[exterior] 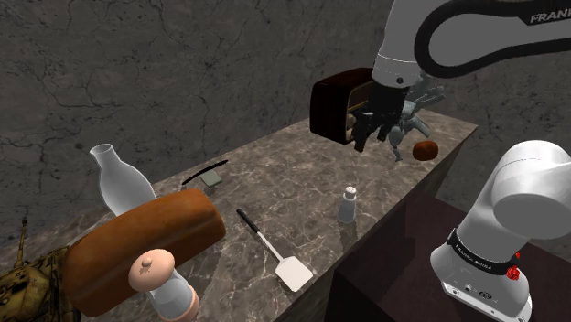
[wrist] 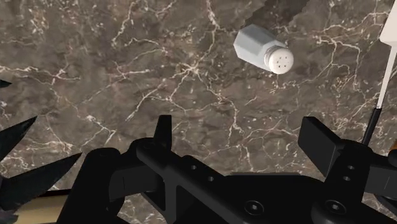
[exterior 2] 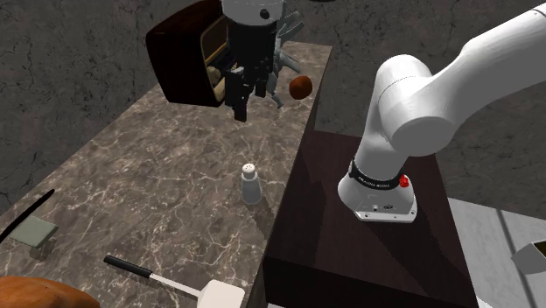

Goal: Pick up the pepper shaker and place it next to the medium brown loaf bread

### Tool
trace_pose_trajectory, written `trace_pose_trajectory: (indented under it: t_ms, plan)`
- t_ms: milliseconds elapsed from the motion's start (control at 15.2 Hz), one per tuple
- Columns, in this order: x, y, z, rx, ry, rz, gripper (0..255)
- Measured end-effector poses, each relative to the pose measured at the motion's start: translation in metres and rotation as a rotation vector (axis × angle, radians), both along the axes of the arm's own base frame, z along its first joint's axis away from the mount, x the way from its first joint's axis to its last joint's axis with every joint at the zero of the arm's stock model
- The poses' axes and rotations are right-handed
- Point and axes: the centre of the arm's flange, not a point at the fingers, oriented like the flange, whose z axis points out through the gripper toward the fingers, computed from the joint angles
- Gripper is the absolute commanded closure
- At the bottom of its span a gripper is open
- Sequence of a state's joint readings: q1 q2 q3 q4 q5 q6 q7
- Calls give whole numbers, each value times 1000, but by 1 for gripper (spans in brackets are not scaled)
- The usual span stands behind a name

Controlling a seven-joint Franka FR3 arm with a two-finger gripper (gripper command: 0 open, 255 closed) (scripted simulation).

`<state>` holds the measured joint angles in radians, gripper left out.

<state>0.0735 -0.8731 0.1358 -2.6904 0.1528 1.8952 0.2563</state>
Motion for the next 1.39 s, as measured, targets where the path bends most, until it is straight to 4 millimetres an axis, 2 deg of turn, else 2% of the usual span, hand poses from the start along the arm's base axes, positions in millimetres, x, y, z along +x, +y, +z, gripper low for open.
trace_pose_trajectory:
  t_ms: [462,990,1386]
  plan:
    - [-7,58,-72,27,1,-3,0]
    - [-4,67,-115,31,0,-4,0]
    - [-5,67,-121,31,-1,-4,0]
